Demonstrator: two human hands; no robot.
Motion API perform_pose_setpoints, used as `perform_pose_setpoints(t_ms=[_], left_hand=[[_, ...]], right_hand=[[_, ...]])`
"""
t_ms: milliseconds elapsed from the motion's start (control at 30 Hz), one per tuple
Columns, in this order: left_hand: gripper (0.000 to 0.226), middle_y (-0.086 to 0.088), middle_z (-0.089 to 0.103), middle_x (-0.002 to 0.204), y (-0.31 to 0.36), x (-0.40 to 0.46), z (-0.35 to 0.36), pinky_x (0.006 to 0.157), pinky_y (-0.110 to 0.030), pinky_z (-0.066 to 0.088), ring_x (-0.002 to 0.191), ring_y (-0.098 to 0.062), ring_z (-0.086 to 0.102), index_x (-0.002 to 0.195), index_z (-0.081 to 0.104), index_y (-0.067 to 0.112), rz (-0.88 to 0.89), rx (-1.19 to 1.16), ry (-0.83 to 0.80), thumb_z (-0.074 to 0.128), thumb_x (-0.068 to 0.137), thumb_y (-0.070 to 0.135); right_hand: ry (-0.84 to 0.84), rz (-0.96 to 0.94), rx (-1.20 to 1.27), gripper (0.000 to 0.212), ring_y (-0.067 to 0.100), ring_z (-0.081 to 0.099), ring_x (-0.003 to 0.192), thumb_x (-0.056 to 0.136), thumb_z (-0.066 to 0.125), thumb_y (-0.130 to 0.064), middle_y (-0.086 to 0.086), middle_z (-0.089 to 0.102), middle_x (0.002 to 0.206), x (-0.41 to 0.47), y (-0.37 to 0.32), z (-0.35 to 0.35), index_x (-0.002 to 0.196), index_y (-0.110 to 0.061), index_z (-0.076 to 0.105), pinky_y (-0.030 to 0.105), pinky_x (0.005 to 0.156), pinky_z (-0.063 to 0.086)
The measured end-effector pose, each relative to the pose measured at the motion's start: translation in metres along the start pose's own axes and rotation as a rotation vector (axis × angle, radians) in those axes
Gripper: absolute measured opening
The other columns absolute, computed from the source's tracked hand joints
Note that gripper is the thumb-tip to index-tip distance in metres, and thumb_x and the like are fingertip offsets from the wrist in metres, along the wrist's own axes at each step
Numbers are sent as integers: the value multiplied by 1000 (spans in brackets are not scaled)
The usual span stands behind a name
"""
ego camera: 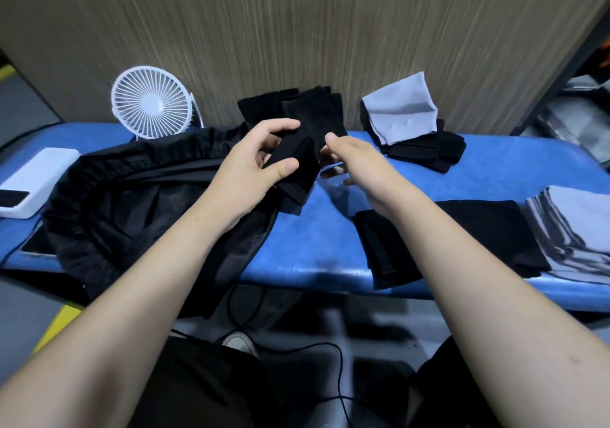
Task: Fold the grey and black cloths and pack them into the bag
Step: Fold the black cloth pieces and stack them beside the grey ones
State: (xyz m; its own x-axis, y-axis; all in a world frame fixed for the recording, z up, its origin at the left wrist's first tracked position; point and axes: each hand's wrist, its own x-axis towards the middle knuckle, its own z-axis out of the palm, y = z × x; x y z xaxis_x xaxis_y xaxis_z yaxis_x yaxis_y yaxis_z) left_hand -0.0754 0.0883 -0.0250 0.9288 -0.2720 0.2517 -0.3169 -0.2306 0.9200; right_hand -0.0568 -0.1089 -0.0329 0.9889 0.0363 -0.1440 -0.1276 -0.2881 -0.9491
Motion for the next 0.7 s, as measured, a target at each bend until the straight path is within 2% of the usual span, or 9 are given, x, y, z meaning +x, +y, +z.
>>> perform_pose_setpoints(t_ms=[100, 133, 200, 300, 400, 467, 567, 633, 700], left_hand=[[50, -10, 60, 112, 5, -2, 1, 88, -18, 47, 94, -8, 57, 132, 58, 22, 21, 22, -16, 66, 90, -5], [50, -13, 60, 118, 6, -2, 1, 91, -19, 47, 97, -10, 58, 131, 59, 23, 30, 34, -19, 66, 90, -4], [49, -11, 60, 126, 6, -2, 0, 99, -27, 48, 108, -19, 60, 132, 59, 25, 46, 46, -33, 66, 91, -2], [49, -4, 59, 130, 6, -3, 1, 103, -29, 47, 118, -12, 58, 134, 59, 25, 66, 64, -50, 64, 93, 0], [48, -1, 60, 129, 6, -4, 1, 105, -33, 48, 117, -17, 61, 134, 59, 25, 69, 42, -50, 62, 94, 0], [47, 2, 60, 123, 6, -4, 1, 101, -31, 50, 108, -14, 62, 133, 59, 25, 68, 15, -39, 61, 94, -1], [46, 8, 59, 116, 6, -4, 0, 91, -23, 50, 94, -10, 58, 131, 60, 26, 47, -9, 4, 62, 94, -2], [46, 1, 59, 121, 4, -4, -1, 93, -27, 51, 93, -11, 57, 130, 60, 26, 45, -12, 34, 63, 93, 0], [45, -12, 57, 128, 4, -3, -2, 99, -35, 49, 98, -11, 56, 129, 61, 29, 50, -4, 61, 64, 91, 3]], right_hand=[[5, -16, 26, 40, 17, 68, 102, 99, 52, -43, 5, 70, 115, -1, 2, 1, 112, -6, 61, 27, 72, 42], [0, -21, 44, 37, 19, 69, 104, 99, 53, -41, 6, 70, 117, -3, 2, 0, 111, -7, 62, 28, 73, 42], [-33, -38, 98, 30, 20, 72, 93, 98, 55, -41, 8, 71, 109, -6, 0, 0, 107, -13, 62, 32, 76, 42], [-126, -37, 233, 28, 21, 68, 85, 100, 52, -45, 3, 64, 98, -10, -4, 0, 97, -19, 62, 40, 77, 51], [-172, -21, 319, 40, 27, 62, 84, 100, 48, -51, 7, 62, 93, -15, -9, 1, 91, -15, 62, 54, 80, 57], [-173, 6, 363, 44, 32, 63, 80, 100, 49, -52, 10, 62, 87, -16, -11, 0, 84, -12, 60, 58, 80, 56], [-183, 11, 343, 38, 33, 67, 74, 99, 54, -47, 13, 65, 87, -16, -9, -2, 83, -12, 54, 40, 72, 56], [-144, -38, 269, 25, 23, 62, 76, 95, 63, -35, 6, 64, 83, -12, -4, -3, 83, -15, 55, 33, 73, 49], [-112, -90, 213, 17, 15, 53, 72, 89, 68, -17, -1, 56, 76, -8, 0, -5, 79, -18, 54, 26, 67, 42]])
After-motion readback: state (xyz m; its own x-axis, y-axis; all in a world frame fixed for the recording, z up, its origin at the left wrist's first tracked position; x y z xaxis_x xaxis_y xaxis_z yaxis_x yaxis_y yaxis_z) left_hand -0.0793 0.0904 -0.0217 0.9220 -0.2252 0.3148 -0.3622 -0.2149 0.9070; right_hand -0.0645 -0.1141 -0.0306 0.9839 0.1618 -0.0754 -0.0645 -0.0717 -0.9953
